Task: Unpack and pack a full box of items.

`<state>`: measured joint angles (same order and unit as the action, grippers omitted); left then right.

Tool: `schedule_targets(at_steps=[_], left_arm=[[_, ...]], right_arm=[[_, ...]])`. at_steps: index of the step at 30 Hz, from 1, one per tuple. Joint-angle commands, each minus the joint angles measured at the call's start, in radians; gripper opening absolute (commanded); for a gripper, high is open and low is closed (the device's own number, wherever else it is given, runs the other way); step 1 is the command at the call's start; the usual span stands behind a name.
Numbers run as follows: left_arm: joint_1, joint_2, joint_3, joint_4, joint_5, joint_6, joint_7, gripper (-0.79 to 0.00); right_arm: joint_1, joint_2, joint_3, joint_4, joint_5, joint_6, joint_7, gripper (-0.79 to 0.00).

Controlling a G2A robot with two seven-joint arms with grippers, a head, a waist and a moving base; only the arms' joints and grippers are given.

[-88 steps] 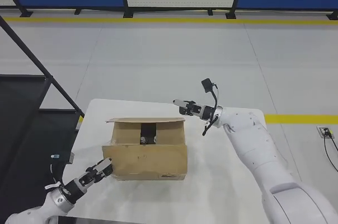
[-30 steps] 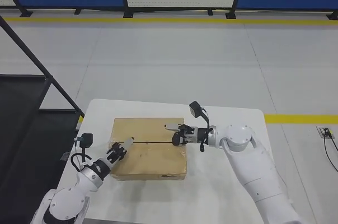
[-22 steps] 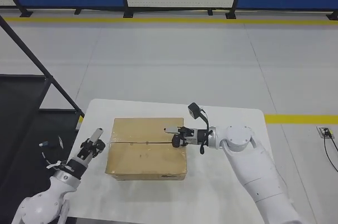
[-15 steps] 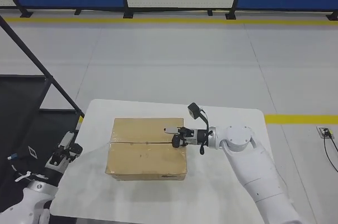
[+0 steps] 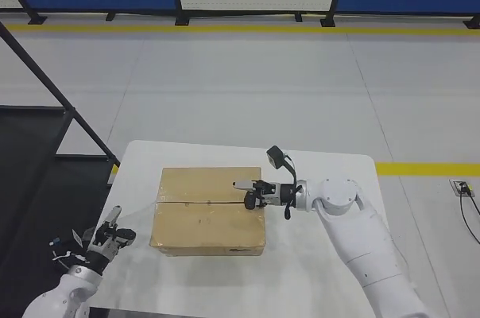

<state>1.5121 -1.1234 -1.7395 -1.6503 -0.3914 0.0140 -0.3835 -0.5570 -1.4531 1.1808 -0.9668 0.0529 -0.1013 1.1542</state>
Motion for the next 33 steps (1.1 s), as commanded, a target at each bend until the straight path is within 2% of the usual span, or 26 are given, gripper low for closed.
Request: schedule_targets(at_steps=[1,4,7,12,15,22,28,33], left_arm=[[0.007,0.000,0.002,0.020,-0.019,0.003,-0.026,0.000],[0.003,-0.002,0.017,0.054,-0.007,0.007,-0.013,0.000],[-0.045,-0.006,0.043,0.106,-0.016,0.034,0.010,0.000],[-0.163,-0.020,0.091,0.216,-0.092,0.054,0.088,0.000],[-0.231,-0.029,0.108,0.293,-0.174,0.080,0.098,0.000],[-0.322,-0.041,0.104,0.405,-0.268,0.029,0.136,0.000],[-0.322,-0.047,0.085,0.382,-0.302,-0.064,0.157,0.000],[-0.293,-0.047,0.065,0.292,-0.263,-0.108,0.206,0.000]], right_arm=[[0.000,0.000,0.000,0.000,0.000,0.000,0.000,0.000],[0.000,0.000,0.000,0.000,0.000,0.000,0.000,0.000],[0.000,0.000,0.000,0.000,0.000,0.000,0.000,0.000],[0.000,0.000,0.000,0.000,0.000,0.000,0.000,0.000],[0.000,0.000,0.000,0.000,0.000,0.000,0.000,0.000],[0.000,0.000,0.000,0.000,0.000,0.000,0.000,0.000],[0.000,0.000,0.000,0.000,0.000,0.000,0.000,0.000],[0.000,0.000,0.000,0.000,0.000,0.000,0.000,0.000]])
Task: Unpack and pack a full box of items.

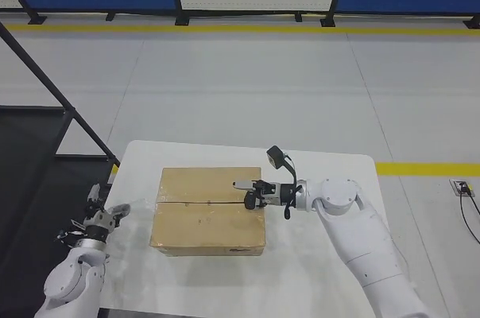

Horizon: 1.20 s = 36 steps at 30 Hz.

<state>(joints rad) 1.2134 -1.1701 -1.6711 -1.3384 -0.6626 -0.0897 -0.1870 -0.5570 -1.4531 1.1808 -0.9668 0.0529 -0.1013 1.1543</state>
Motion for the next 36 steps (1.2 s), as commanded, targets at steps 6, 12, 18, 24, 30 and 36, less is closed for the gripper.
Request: schedule_targets(at_steps=[6,12,18,24,30,36], left_arm=[[0.054,0.000,-0.023,-0.166,0.119,-0.031,0.133,0.000],[0.094,-0.003,-0.045,-0.277,0.182,-0.014,0.221,0.000],[0.109,-0.003,-0.072,-0.330,0.217,0.016,0.249,0.000],[0.125,-0.005,-0.103,-0.378,0.236,0.016,0.277,0.000],[0.150,-0.006,-0.129,-0.471,0.270,0.022,0.275,0.000],[0.150,-0.006,-0.114,-0.553,0.339,0.049,0.263,0.000]], right_arm=[[0.000,0.000,0.000,0.000,0.000,0.000,0.000,0.000],[0.000,0.000,0.000,0.000,0.000,0.000,0.000,0.000],[0.000,0.000,0.000,0.000,0.000,0.000,0.000,0.000],[0.000,0.000,0.000,0.000,0.000,0.000,0.000,0.000],[0.000,0.000,0.000,0.000,0.000,0.000,0.000,0.000],[0.000,0.000,0.000,0.000,0.000,0.000,0.000,0.000]])
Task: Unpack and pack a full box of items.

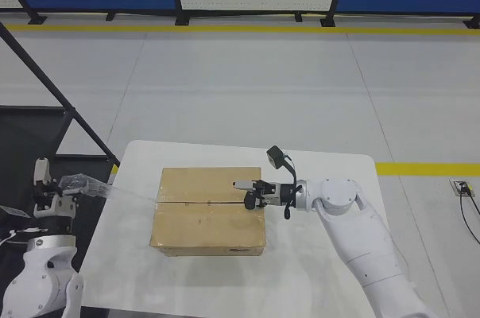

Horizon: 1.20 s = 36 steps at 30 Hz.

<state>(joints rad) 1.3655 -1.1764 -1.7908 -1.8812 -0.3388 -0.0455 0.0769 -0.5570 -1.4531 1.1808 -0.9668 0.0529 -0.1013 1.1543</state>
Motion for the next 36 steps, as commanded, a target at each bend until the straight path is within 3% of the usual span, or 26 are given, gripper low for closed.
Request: schedule_targets(at_steps=[1,18,36], left_arm=[[-0.005,0.000,0.014,-0.022,0.032,0.009,-0.003,0.000],[-0.071,-0.006,0.190,-0.143,0.278,0.074,-0.082,0.000],[-0.165,-0.022,0.390,-0.105,0.454,0.145,-0.156,0.000]], right_arm=[[0.000,0.000,0.000,0.000,0.000,0.000,0.000,0.000],[-0.136,0.035,0.064,-0.186,0.025,-0.011,-0.071,0.000],[-0.256,0.077,0.146,-0.316,0.077,-0.048,-0.093,0.000]])
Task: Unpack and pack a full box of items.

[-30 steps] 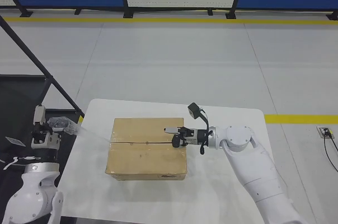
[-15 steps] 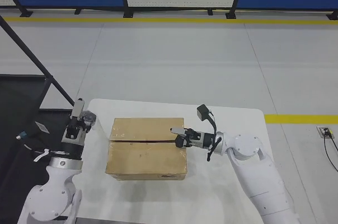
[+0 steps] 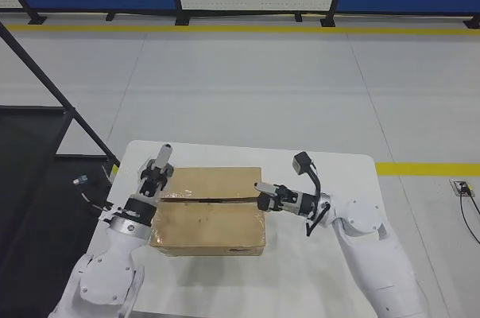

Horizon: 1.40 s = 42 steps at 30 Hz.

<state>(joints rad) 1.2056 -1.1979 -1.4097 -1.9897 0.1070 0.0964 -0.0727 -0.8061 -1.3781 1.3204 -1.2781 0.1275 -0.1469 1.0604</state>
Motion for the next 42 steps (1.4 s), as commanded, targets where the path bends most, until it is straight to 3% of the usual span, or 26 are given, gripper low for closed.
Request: schedule_targets(at_steps=[1,21,42], left_arm=[[-0.011,-0.002,0.018,0.008,0.017,0.006,-0.011,0.000],[-0.137,-0.028,0.227,0.122,0.231,0.071,-0.099,0.000],[-0.236,-0.072,0.381,0.266,0.328,0.091,-0.116,0.000]], right_arm=[[-0.016,0.005,0.013,-0.011,0.006,-0.005,0.003,0.000],[-0.095,0.047,0.077,-0.002,0.071,-0.049,0.016,0.000],[-0.122,0.077,0.098,0.033,0.139,-0.098,0.014,0.000]])
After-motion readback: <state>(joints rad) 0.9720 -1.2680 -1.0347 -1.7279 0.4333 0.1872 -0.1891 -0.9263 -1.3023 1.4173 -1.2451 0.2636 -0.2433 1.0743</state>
